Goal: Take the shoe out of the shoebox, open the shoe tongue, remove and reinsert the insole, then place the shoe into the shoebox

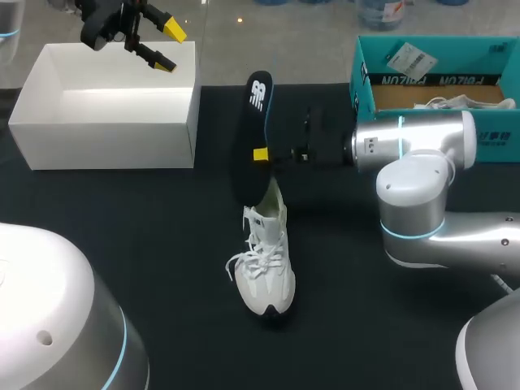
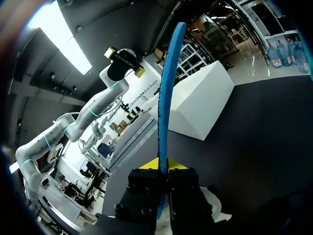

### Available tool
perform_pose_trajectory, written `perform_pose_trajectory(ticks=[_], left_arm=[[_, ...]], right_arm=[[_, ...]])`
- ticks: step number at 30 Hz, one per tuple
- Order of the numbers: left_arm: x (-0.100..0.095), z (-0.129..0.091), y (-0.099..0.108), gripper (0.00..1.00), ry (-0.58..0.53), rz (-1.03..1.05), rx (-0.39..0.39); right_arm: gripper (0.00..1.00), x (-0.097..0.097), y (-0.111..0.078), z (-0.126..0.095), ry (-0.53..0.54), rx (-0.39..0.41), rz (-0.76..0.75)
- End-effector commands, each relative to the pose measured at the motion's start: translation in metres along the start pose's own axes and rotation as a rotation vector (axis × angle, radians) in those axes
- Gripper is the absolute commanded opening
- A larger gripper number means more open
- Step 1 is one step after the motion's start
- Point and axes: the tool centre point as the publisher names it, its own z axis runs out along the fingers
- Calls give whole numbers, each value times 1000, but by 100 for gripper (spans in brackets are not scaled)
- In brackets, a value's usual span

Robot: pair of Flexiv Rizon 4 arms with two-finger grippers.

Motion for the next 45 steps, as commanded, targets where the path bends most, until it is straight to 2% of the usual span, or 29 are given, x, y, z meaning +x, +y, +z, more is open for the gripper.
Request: perform_pose_trajectory(ticks=[1,8,14,21,30,40,45], left_arm=[[0,-1,1,100,2,1,4],[0,-1,1,100,2,1,4],[0,-1,1,100,2,1,4],[0,-1,1,100,2,1,4],[0,-1,1,100,2,1,4],[0,-1,1,100,2,1,4],[0,-1,1,100,2,1,4]], right_arm=[[0,5,10,-8,-21,19,-18],[0,3,17,-16,-18,28,-32],[0,7,4,-4,-1,66,-3],[0,13,-16,-11,-28,74,43],[0,14,-21,-13,-42,81,56],[0,17,14,-40,-110,61,-52],[0,15,15,-55,-130,79,-58]])
